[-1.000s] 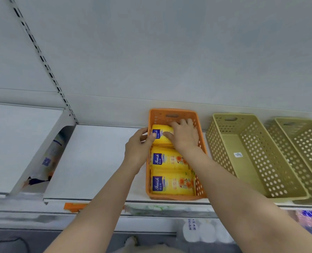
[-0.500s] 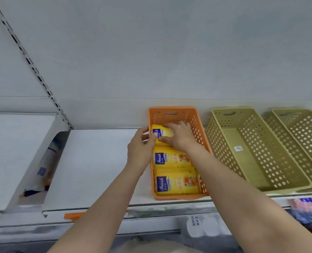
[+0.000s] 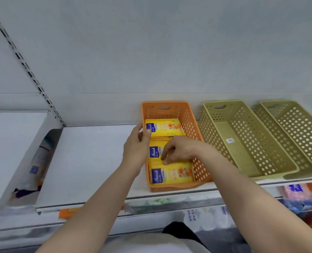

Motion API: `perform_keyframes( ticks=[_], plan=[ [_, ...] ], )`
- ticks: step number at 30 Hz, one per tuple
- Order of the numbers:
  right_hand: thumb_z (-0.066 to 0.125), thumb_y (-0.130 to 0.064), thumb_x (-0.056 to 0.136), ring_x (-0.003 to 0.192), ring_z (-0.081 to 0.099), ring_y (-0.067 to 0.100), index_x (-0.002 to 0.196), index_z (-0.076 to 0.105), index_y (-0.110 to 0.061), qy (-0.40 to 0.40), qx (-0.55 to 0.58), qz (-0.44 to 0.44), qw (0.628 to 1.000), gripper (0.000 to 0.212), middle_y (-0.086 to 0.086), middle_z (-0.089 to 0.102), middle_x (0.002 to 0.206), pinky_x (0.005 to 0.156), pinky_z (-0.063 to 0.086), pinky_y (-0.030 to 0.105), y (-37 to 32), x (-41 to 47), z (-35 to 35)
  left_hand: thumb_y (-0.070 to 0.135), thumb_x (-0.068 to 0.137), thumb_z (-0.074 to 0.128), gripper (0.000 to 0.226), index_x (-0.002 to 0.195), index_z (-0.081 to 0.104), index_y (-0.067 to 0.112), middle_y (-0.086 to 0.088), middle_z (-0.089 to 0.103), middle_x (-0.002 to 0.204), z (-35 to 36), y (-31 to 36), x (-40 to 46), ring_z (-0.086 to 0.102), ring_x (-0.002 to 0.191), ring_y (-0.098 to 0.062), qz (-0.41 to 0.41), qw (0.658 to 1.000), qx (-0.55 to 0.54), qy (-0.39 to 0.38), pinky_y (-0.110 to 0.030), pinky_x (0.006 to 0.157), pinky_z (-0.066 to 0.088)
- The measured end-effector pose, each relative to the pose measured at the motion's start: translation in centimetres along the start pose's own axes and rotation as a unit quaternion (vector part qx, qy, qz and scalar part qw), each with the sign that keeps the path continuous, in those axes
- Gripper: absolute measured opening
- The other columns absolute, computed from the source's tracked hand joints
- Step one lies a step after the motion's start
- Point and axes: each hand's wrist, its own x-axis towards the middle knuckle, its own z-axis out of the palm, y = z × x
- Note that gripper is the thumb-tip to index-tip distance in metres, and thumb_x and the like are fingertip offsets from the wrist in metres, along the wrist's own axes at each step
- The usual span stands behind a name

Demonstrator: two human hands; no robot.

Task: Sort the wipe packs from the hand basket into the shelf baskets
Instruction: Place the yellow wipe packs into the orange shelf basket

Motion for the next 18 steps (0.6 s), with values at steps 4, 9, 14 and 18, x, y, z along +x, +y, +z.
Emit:
perform_keyframes(
  ticks=[4, 9, 14, 18],
  plan=[
    [0.083, -0.034, 0.075, 0.092, 0.061, 0.009, 0.101, 0.075, -0.028, 0.0, -0.029, -0.016, 0.999, 0.028, -0.018, 0.063, 0.088, 0.079, 0.049, 0.025, 0.0, 0.4, 1.4, 0.049, 0.101, 0.039, 0.034, 0.132, 0.05, 0.04, 0.009, 0.068, 0.114, 0.7, -0.3, -1.4, 0.069, 0.092, -0.01, 0.005, 0.999, 0.024, 0.023, -0.039, 0.081, 0.058],
    [0.087, -0.046, 0.064, 0.097, 0.05, 0.015, 0.1, 0.068, -0.031, 0.099, -0.079, -0.052, 0.991, 0.044, -0.01, 0.055, 0.092, 0.076, 0.043, 0.029, 0.3, 0.4, 1.6, 0.047, 0.102, 0.036, 0.035, 0.132, 0.051, 0.038, 0.009, 0.067, 0.115, 1.3, 0.2, -1.9, 0.067, 0.096, -0.011, 0.011, 0.997, 0.064, 0.053, -0.038, 0.083, 0.057],
    [0.087, -0.052, 0.06, 0.123, 0.038, 0.028, 0.121, 0.054, -0.037, 0.1, -0.093, -0.032, 0.99, 0.07, 0.002, 0.045, 0.124, 0.103, 0.039, 0.043, 0.3, 0.3, 1.4, 0.05, 0.101, 0.038, 0.035, 0.13, 0.052, 0.037, 0.009, 0.067, 0.114, 1.3, 0.5, -2.4, 0.067, 0.095, -0.011, 0.001, 0.996, 0.065, 0.068, -0.033, 0.08, 0.056],
    [0.087, -0.049, 0.061, 0.125, 0.037, 0.028, 0.121, 0.053, -0.036, 0.114, -0.102, -0.034, 0.988, 0.071, 0.002, 0.043, 0.126, 0.103, 0.039, 0.044, 0.2, 0.2, 1.9, 0.049, 0.1, 0.041, 0.036, 0.13, 0.054, 0.034, 0.005, 0.068, 0.114, 1.3, 0.9, -3.2, 0.067, 0.093, -0.011, -0.003, 0.993, 0.076, 0.091, -0.029, 0.075, 0.054]
  ],
)
